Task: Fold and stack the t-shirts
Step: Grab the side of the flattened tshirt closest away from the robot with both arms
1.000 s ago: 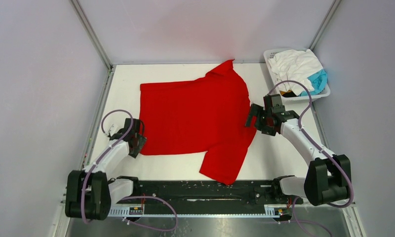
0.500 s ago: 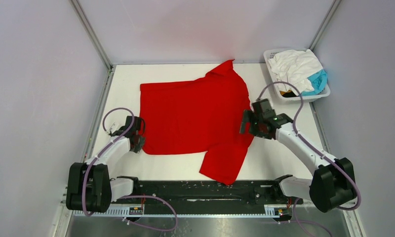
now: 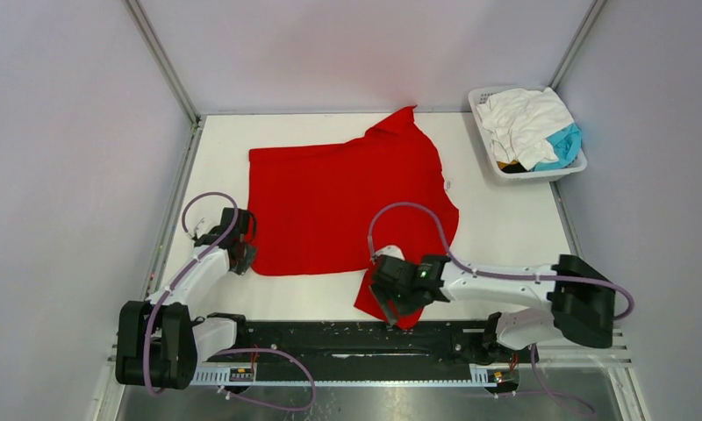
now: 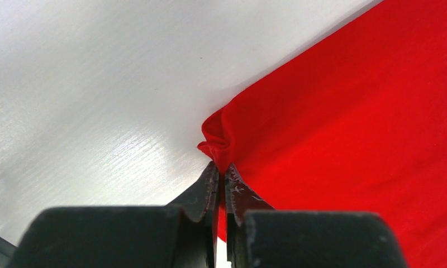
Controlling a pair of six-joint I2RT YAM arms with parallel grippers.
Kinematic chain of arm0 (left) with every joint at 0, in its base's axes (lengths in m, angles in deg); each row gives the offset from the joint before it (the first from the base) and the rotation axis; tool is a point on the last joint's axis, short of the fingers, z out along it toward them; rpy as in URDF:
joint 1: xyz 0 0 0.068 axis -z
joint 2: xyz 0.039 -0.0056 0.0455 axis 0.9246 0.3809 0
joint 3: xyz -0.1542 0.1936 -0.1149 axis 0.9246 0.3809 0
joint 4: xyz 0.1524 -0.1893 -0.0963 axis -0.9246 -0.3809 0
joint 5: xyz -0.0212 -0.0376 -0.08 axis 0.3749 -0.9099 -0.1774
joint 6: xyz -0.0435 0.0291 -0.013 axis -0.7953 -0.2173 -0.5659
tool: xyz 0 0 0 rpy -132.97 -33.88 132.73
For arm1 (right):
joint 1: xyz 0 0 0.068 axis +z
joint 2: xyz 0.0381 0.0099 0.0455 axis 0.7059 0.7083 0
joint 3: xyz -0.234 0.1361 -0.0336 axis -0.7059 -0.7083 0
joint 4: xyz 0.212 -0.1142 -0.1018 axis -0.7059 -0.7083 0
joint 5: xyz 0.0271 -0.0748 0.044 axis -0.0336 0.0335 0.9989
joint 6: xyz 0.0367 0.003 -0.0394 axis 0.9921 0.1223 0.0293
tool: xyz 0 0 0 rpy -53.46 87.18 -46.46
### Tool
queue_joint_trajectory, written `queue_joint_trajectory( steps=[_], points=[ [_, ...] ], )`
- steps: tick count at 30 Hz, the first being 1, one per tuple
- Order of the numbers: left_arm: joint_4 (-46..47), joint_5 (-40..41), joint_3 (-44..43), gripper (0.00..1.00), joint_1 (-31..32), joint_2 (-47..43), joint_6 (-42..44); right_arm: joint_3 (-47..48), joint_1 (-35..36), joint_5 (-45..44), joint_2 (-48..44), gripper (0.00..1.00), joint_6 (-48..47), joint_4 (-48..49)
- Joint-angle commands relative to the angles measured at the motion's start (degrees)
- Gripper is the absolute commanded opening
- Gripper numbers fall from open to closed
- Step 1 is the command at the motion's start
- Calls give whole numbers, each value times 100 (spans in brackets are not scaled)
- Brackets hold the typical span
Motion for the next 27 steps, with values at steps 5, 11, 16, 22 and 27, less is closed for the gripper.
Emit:
queue_joint_trajectory(
  steps=[5, 11, 16, 22, 27],
  points=[
    [-61, 120, -137, 0, -21, -125, 140, -219, 392, 191, 936, 66, 328, 307],
    [-98, 112, -178, 0, -21, -167, 152, -254, 396, 211, 1167, 12, 425, 408],
    [-385, 295, -300, 0, -74, -252, 154, -81, 735, 667, 640, 0, 372, 46],
    [-705, 361, -259, 0, -412, -630, 271, 338, 1463, 1723, 477, 0, 315, 61],
    [-886, 238, -132, 0, -726, -1042, 423, 470, 1523, 1858, 273, 0, 342, 136]
  ],
)
